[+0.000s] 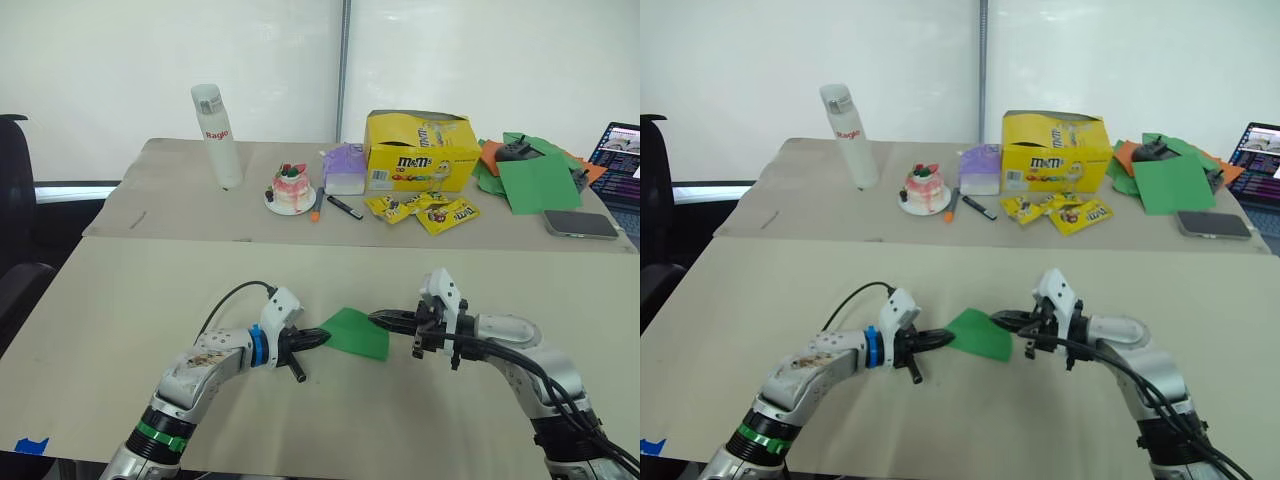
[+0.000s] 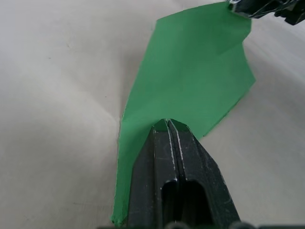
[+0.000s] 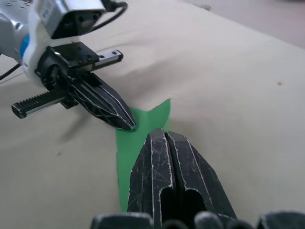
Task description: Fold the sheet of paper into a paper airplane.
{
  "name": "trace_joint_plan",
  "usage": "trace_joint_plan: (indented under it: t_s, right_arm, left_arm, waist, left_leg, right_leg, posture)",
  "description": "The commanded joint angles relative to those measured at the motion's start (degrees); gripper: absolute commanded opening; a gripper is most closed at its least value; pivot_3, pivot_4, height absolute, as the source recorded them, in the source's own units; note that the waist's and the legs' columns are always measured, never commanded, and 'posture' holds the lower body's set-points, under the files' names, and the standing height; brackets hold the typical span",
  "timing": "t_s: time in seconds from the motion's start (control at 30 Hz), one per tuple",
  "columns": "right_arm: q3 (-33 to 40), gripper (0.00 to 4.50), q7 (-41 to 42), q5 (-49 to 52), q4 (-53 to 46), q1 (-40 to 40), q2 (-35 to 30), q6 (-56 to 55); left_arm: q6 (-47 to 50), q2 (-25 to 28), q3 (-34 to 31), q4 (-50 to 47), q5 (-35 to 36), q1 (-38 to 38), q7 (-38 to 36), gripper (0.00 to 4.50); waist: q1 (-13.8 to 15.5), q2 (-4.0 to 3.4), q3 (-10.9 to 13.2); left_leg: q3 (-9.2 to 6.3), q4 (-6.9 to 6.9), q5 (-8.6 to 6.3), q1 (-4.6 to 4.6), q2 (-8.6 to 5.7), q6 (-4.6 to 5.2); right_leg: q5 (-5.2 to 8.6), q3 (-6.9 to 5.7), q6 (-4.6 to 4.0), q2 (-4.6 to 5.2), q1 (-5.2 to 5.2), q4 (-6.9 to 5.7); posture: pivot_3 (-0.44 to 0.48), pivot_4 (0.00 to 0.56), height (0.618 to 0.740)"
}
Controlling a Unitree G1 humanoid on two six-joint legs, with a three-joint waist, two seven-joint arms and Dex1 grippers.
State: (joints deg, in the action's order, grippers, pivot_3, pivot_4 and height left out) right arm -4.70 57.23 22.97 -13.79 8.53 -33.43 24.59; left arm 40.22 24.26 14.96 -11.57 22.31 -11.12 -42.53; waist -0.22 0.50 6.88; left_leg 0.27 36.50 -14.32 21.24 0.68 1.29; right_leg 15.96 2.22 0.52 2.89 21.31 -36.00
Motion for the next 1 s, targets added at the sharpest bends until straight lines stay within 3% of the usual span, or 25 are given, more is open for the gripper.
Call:
trace_joint_plan:
  t_s: [0.03, 0.17, 0.73, 1.0]
  right_arm:
    - [-2.8, 0.02, 4.4, -3.1, -2.3, -2.9, -2.5, -8.2]
    - [-4.6, 0.02, 4.8, -7.3, 0.4, -5.2, -2.9, -16.4]
    - [-10.1, 0.02, 3.9, -17.1, 8.2, -5.8, -4.3, -29.1]
    - [-11.0, 0.02, 3.9, -17.2, 8.5, -5.6, -3.9, -28.5]
  left_arm:
    - [2.8, 0.5, 1.5, 1.8, -1.2, 0.9, 0.7, 0.00]
    - [3.6, 1.6, 1.9, 1.2, -1.3, 0.3, 0.2, 0.00]
    - [4.4, 6.9, 1.0, 0.4, 0.6, -0.7, -6.1, 0.00]
    - [1.9, 4.7, -6.4, 1.3, 7.7, -3.4, -10.4, 0.00]
  waist:
    - [0.1, 0.00, 0.0]
    - [0.0, 0.03, 0.0]
    - [0.2, 0.08, 0.0]
    - [0.2, 0.19, 0.1]
  left_leg:
    - [0.00, 0.00, 0.00, -0.01, 0.00, 0.00]
    - [0.01, 0.00, -0.01, -0.02, -0.01, 0.01]
    - [0.02, 0.00, -0.01, -0.09, -0.01, 0.00]
    - [0.02, 0.01, -0.01, -0.09, 0.02, 0.00]
  right_leg:
    - [0.02, 0.01, 0.04, -0.02, -0.03, 0.02]
    - [0.03, 0.04, 0.04, -0.02, -0.05, 0.03]
    - [0.03, 0.06, 0.04, 0.00, -0.08, 0.02]
    - [0.03, 0.06, 0.03, 0.00, -0.07, 0.00]
  posture:
    - [0.000, 0.150, 0.738]
    - [0.000, 0.150, 0.738]
    - [0.000, 0.150, 0.738]
    - [0.000, 0.150, 0.738]
